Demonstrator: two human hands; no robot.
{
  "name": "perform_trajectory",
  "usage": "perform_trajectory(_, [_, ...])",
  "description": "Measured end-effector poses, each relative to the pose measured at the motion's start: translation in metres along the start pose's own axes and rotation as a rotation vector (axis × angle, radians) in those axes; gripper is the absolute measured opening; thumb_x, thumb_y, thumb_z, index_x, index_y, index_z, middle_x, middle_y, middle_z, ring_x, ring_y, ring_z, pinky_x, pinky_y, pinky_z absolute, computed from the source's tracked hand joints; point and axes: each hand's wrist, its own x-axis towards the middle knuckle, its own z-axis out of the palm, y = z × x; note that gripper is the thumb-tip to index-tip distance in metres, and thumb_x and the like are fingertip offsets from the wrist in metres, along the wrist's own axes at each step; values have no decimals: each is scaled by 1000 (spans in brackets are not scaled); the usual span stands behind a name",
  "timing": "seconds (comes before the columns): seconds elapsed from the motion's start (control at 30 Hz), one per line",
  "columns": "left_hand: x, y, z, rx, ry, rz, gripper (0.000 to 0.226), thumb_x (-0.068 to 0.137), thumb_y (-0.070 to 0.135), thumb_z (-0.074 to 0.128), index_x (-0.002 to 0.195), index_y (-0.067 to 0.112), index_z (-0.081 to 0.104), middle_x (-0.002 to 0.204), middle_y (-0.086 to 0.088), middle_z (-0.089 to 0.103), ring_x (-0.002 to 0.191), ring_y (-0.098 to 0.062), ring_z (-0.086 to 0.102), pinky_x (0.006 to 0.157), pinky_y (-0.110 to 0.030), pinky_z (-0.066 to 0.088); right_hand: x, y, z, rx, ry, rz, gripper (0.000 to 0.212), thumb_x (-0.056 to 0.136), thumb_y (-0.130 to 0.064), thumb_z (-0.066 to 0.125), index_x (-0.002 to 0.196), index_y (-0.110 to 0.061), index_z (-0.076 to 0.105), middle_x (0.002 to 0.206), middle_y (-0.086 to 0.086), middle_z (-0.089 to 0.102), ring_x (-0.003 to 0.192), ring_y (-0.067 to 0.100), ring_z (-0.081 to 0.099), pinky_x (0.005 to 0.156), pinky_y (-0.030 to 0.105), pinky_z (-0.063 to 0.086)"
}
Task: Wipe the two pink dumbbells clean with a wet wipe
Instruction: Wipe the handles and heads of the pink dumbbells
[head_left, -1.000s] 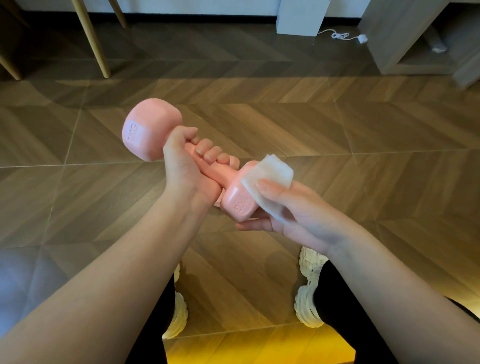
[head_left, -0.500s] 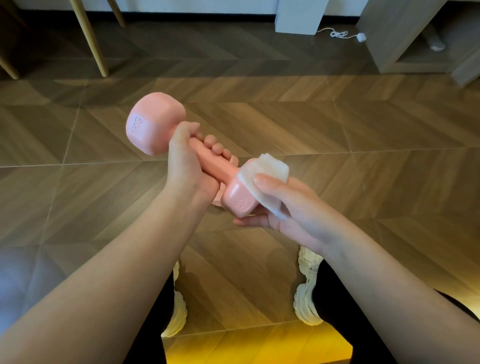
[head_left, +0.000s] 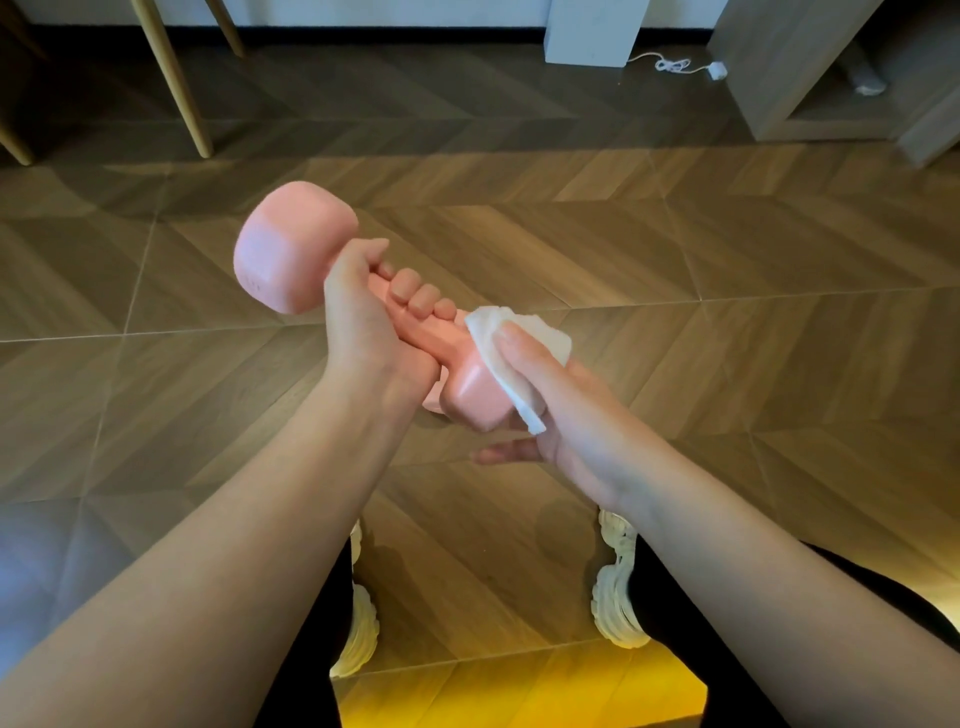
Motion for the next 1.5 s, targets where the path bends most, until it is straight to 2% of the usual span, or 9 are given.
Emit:
perform_trajectory(0.2, [-5,0,1,11,-40,-19,33,89,19,47,60,21,31,46,7,23,34,-13,25,39,-17,33,-6,-5,-11,146,-194,56,64,85,-23,70,142,-13,41,125,28,61,105,45,66,79,44,60])
perform_trajectory(0.4, [-2,-6,2,59,-70,-6,31,90,18,44,64,21,29,48,6,21,39,-13,21,41,-21,29,-4,1,2,-16,40,13,61,80,-45,75,130,-26,46,109,16,71,86,34,73,66,39,60])
perform_trajectory(0.5, [-1,-5,2,45,-67,-11,31,89,17,45,63,20,30,49,6,22,40,-13,21,42,-21,30,-4,-1,0,27,-1,12,55,89,-54,57,135,-24,49,110,25,68,85,37,69,72,43,60])
perform_trajectory(0.67, [-4,0,0,-4,-46,-43,32,89,18,46,60,20,31,45,7,24,32,-13,26,39,-17,34,-8,-7,-16,131,-237,64,55,91,-27,64,139,-12,43,126,33,58,109,50,62,89,48,57])
perform_trajectory(0.83, [-6,-1,-1,5,-43,-52,32,89,18,46,61,20,32,46,7,24,35,-12,25,40,-17,34,-10,0,-6,25,-70,39,69,78,-30,76,138,-24,42,125,20,63,99,37,71,82,43,59])
perform_trajectory(1.03, [-10,-5,-1,14,-47,-67,33,89,17,48,60,19,33,47,6,25,37,-12,24,43,-19,30,-14,-1,3,71,-16,69,51,99,-51,43,135,-15,48,115,34,63,89,39,67,77,45,59])
perform_trajectory(1.23, [-14,1,-3,-9,-55,-59,32,90,16,45,61,19,32,47,7,23,36,-12,23,41,-17,32,-19,-4,-2,93,-157,68,61,85,-30,60,138,-5,43,126,32,58,99,35,66,87,47,58])
perform_trajectory(1.37, [-12,4,-6,-16,-58,-66,30,90,17,45,63,20,32,47,7,23,35,-13,23,42,-17,33,-17,0,-3,50,-180,40,67,84,-23,65,143,-13,37,139,28,48,114,32,61,104,62,42])
perform_trajectory(1.5, [-11,3,-9,15,-79,-64,31,90,16,44,62,20,32,48,7,22,37,-13,23,42,-18,32,-18,6,2,-8,-61,9,73,75,-40,72,138,-23,40,126,17,63,105,33,69,87,47,58])
